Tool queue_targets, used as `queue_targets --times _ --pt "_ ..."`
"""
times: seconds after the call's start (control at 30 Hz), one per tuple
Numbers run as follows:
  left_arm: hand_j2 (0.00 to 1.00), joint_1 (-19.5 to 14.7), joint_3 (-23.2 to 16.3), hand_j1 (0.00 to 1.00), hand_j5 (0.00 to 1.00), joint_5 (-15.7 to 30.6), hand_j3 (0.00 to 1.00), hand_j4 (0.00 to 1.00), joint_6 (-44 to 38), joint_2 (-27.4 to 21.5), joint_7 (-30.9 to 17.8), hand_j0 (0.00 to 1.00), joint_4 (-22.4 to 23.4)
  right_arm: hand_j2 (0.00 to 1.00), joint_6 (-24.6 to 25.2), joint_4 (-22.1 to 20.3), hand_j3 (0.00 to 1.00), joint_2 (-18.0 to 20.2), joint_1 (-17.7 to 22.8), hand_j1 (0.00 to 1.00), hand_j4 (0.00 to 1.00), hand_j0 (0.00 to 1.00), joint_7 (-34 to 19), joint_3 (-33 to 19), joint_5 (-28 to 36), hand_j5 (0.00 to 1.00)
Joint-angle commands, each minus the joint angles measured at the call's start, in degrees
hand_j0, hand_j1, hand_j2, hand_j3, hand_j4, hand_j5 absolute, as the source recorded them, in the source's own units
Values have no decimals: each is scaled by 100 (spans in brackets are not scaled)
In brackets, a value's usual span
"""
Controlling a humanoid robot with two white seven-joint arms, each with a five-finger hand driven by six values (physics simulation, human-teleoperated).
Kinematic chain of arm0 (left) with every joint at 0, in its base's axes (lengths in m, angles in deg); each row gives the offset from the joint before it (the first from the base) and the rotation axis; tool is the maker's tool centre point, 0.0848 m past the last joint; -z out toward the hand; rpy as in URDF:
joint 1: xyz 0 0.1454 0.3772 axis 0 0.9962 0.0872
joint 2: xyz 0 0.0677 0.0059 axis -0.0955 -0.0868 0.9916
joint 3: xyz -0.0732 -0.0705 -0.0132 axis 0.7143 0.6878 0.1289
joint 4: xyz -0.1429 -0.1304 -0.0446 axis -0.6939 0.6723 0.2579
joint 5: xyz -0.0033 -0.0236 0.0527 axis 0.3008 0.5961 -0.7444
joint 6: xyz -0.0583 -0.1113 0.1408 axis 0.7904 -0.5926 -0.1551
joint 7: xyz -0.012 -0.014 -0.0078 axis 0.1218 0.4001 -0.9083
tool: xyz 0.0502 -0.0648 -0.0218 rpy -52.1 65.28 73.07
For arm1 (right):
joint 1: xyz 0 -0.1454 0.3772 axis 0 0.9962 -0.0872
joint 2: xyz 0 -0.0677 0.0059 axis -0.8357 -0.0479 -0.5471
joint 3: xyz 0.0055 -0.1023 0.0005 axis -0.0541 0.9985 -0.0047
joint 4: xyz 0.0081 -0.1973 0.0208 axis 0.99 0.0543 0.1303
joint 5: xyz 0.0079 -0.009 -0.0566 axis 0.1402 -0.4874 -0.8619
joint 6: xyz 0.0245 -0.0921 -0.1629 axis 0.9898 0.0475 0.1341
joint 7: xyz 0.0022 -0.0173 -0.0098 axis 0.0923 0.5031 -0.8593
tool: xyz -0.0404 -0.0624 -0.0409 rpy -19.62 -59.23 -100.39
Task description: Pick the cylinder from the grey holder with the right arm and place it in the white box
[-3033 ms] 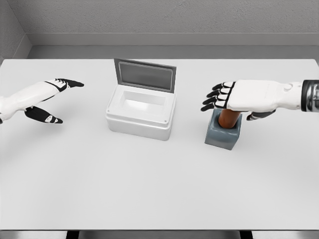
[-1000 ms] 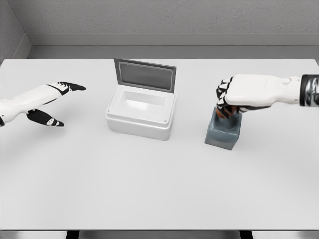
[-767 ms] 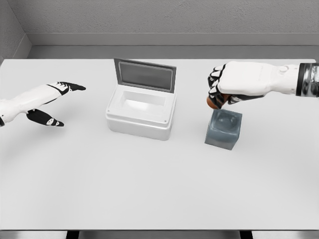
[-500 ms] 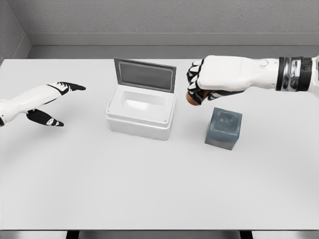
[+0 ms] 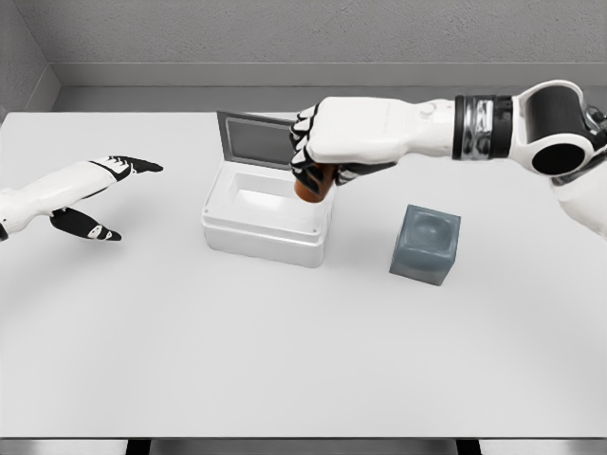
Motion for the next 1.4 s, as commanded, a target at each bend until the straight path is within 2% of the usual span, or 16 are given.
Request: queue_targets --times 0.0,0.13,0.43,0.7,0.73,0.77,0.8,1.03,1.1,1.2,1.27,1.3,1.33,1.37 --pt "100 0 1 100 100 39 100 100 -7 -6 3 100 -5 23 20 203 23 -212 -9 23 23 23 9 33 -46 23" --pt "100 9 1 100 100 39 100 100 -7 3 3 100 -5 23 20 528 23 -309 -44 23 23 23 9 42 -90 23" --pt "100 9 1 100 100 39 100 100 -7 12 3 100 -5 23 20 721 23 -318 9 23 23 23 9 340 -301 23" --pt "100 9 1 100 100 39 100 100 -7 12 3 100 -5 23 20 730 23 -318 9 23 23 23 9 367 -301 23" --pt "100 9 1 100 100 39 100 100 -7 12 -6 100 -5 26 20 730 26 -309 9 26 26 26 9 358 -310 26" --pt "100 9 1 100 100 39 100 100 -7 12 3 100 -5 82 20 730 82 -318 0 82 82 82 9 358 -380 82" --pt "100 9 1 100 100 39 100 100 -7 12 3 100 -5 100 20 721 100 -318 -9 100 100 100 9 349 -520 100" --pt "100 9 -25 100 100 39 100 100 -7 12 -6 100 -14 100 20 660 100 -335 -62 100 100 100 9 279 -503 100" --pt "100 9 -25 100 100 39 100 100 -7 12 3 100 -14 100 20 563 100 -283 -44 100 100 100 9 16 -485 100" --pt "100 9 -25 100 100 39 100 100 -7 3 3 100 -5 100 20 265 100 -186 -35 100 100 100 9 -424 -477 100" --pt "100 -9 -25 100 100 65 100 100 -7 -23 21 100 65 100 20 -157 100 77 26 100 100 100 9 -486 -450 100" --pt "100 -131 -25 100 100 127 100 100 -7 20 56 100 276 100 20 -263 100 218 61 100 100 100 9 -512 -450 100" --pt "100 -255 -25 100 100 398 100 100 -7 64 82 100 443 100 20 -316 100 271 88 100 100 100 9 -556 -450 100" --pt "100 -264 -87 100 100 934 100 100 -7 196 73 100 715 100 20 -377 100 403 123 100 100 100 9 -609 -441 100"
